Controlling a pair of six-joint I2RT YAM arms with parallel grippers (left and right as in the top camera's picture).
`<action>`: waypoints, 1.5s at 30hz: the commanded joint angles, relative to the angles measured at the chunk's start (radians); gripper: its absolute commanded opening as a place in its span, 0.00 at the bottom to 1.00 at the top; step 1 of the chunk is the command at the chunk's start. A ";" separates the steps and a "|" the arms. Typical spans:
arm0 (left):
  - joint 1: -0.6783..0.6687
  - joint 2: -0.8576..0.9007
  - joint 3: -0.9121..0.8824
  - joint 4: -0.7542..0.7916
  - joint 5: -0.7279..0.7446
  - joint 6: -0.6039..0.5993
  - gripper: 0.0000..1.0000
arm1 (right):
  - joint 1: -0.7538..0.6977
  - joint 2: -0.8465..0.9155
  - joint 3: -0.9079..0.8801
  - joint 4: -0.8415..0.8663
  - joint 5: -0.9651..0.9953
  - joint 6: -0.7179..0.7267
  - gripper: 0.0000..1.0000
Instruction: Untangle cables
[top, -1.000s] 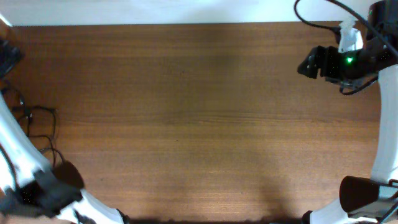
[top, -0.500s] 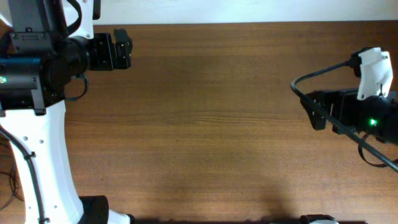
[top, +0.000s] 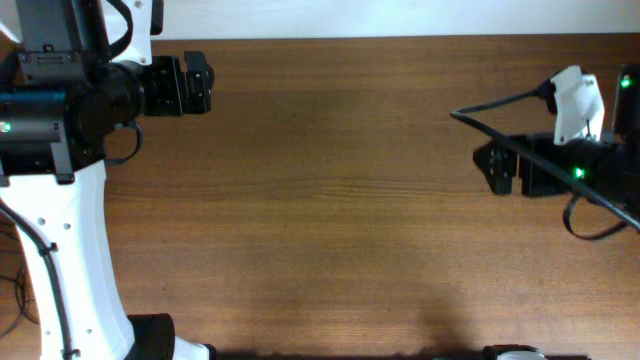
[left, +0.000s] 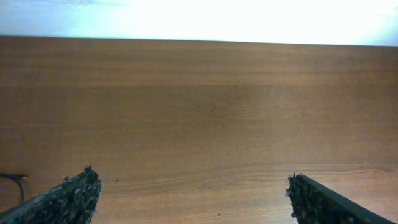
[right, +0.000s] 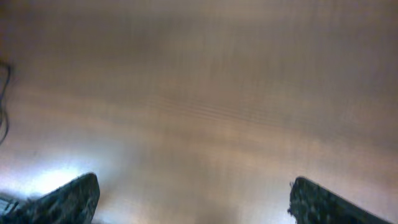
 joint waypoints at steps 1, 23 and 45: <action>-0.004 0.007 -0.004 -0.002 0.013 0.012 0.99 | 0.005 -0.086 -0.104 0.169 0.008 -0.023 0.99; -0.004 0.007 -0.004 -0.001 0.013 0.012 0.99 | 0.124 -1.374 -2.003 1.503 0.027 -0.168 0.99; -0.004 -0.413 -0.714 0.417 -0.061 0.042 0.99 | 0.123 -1.374 -2.003 1.506 0.027 -0.168 0.99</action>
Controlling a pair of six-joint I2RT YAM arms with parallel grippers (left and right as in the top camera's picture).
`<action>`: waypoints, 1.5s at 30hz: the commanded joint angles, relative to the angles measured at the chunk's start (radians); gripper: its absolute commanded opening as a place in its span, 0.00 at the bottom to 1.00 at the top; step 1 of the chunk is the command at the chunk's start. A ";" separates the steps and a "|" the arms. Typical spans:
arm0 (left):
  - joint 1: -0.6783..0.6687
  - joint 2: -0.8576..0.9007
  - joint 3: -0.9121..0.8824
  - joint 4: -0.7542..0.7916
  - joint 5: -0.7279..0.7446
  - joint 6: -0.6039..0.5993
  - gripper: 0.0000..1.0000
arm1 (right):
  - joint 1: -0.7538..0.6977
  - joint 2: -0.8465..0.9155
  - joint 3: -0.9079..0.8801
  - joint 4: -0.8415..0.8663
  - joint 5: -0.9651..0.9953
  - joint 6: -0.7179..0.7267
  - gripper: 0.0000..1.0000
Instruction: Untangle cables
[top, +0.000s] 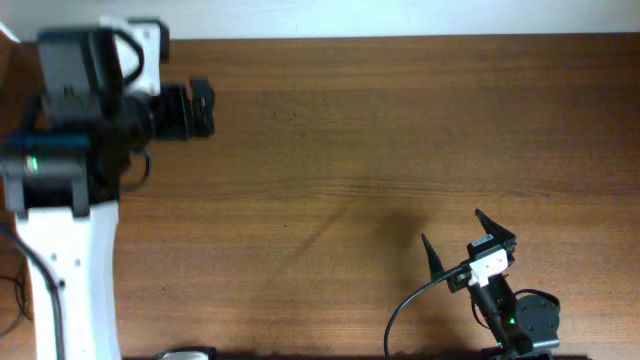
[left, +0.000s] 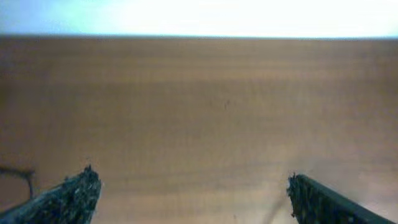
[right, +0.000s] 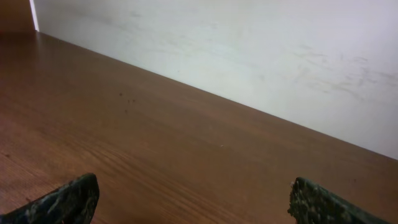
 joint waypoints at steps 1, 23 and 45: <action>-0.004 -0.370 -0.571 0.367 -0.012 0.021 0.99 | 0.008 -0.011 -0.005 -0.006 0.005 0.003 0.99; -0.004 -1.432 -1.893 1.139 -0.013 0.344 0.99 | 0.008 -0.011 -0.005 -0.006 0.005 0.003 0.99; -0.004 -1.432 -1.893 1.139 -0.013 0.344 1.00 | 0.008 -0.011 -0.005 -0.006 0.005 0.003 0.99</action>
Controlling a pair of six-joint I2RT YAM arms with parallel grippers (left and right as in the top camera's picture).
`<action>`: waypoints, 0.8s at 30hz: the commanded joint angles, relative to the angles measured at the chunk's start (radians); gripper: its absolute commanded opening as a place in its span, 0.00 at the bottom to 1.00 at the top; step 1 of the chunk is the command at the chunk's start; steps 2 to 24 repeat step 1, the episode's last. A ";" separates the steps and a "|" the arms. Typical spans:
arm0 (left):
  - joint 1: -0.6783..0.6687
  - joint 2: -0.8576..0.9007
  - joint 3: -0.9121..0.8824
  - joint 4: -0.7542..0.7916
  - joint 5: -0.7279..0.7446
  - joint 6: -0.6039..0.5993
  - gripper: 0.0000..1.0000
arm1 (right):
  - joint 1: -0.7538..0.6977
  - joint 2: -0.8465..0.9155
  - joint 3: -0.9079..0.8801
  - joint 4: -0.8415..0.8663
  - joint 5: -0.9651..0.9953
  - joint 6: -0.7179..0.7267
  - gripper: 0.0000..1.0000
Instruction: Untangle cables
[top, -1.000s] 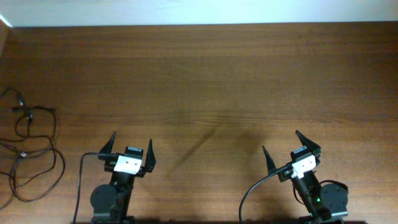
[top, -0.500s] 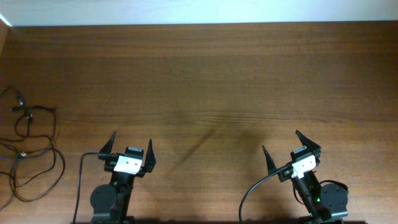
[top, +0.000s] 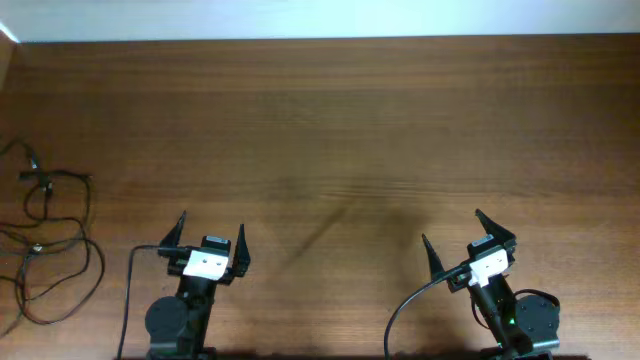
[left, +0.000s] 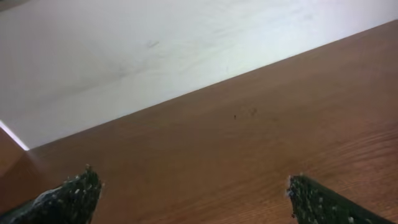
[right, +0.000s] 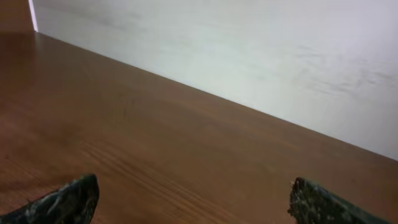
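Observation:
A thin black cable (top: 45, 245) lies in loose loops at the table's left edge, seen only in the overhead view. My left gripper (top: 210, 228) stands open near the front edge, left of centre, some way right of the cable. My right gripper (top: 452, 228) is open near the front edge on the right. Both point toward the far wall with nothing between their fingers. In the left wrist view the left gripper (left: 189, 190) shows only bare wood and wall; the right wrist view shows the same past the right gripper (right: 193, 196).
The brown wooden table (top: 340, 130) runs to a white wall (right: 249, 56) at the back. Each arm's own black lead trails from its base at the front edge.
The left arm was stretched out at the table's far left corner and now sits folded at the front edge, gripper open. That uncovered the cable at the left. The right arm has not moved.
At first both arms reached out, the left at the far left corner, the right at the right side. Then the right arm was folded at the front edge. Now the left arm is folded there too, both grippers open and holding nothing.

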 joint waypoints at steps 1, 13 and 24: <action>-0.002 -0.008 -0.006 -0.001 -0.007 0.012 0.99 | 0.007 -0.008 -0.005 -0.005 0.001 0.003 0.99; -0.002 -0.008 -0.006 -0.001 -0.007 0.012 0.99 | 0.007 -0.008 -0.005 -0.005 0.001 0.003 0.99; -0.002 -0.008 -0.006 -0.001 -0.007 0.012 0.99 | 0.007 -0.008 -0.005 -0.005 0.001 0.003 0.99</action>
